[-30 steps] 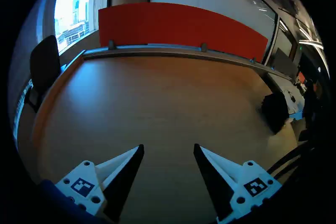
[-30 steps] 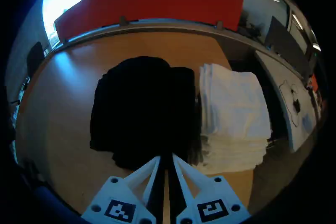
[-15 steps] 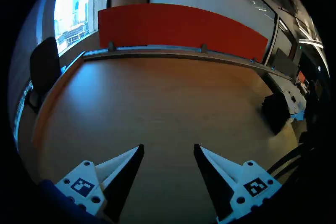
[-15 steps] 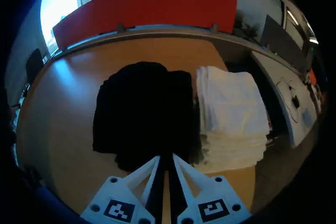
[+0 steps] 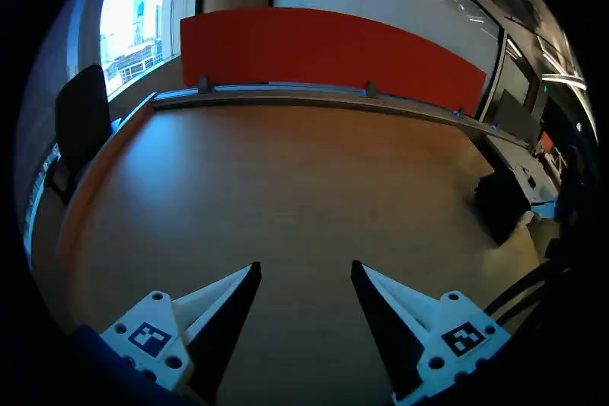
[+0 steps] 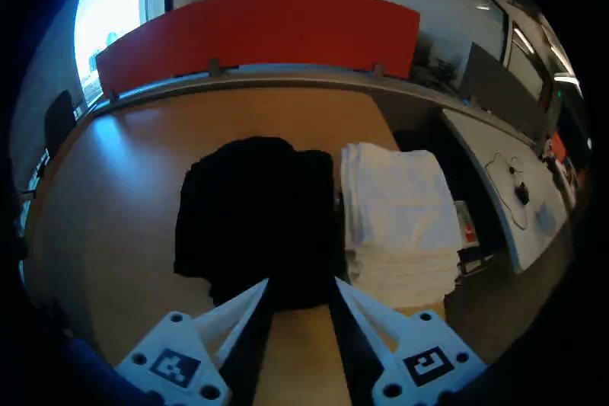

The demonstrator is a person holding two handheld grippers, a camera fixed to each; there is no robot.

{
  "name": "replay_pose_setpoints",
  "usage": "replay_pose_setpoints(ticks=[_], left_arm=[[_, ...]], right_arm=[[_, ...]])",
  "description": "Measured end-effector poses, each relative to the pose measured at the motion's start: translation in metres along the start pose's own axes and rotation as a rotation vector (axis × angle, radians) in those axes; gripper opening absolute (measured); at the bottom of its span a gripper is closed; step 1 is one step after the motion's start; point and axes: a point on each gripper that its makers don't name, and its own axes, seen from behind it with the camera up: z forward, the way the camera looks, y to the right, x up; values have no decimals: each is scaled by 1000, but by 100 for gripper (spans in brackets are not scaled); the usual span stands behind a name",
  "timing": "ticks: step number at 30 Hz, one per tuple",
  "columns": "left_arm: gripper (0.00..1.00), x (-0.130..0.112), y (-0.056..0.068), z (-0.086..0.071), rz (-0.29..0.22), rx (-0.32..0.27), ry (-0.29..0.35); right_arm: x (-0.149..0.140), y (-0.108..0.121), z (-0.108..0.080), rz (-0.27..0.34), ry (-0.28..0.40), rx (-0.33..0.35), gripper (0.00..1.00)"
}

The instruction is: Fold towel

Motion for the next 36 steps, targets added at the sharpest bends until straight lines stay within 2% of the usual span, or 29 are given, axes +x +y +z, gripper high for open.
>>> replay_pose_setpoints(ticks=[1, 2, 5, 7, 21, 31, 36], left_arm=[[88, 0, 0, 0, -1, 0, 1], [88, 0, 0, 0, -2, 0, 1], [88, 1, 0, -1, -4, -1, 4], [88, 1, 0, -2, -5, -1, 5], [88, 4, 0, 0, -4, -5, 10], [88, 4, 1, 0, -9, -4, 15], [88, 5, -1, -1, -17, -1, 19]], right_arm=[[3, 0, -2, -1, 8, -2, 69], [7, 0, -3, -1, 17, -5, 72], [14, 1, -7, -5, 31, -9, 75], [15, 2, -9, -9, 32, -14, 80], [19, 9, -21, -16, 44, -31, 82], [35, 0, -17, -29, 70, -21, 83], [42, -1, -16, -29, 86, -27, 98]])
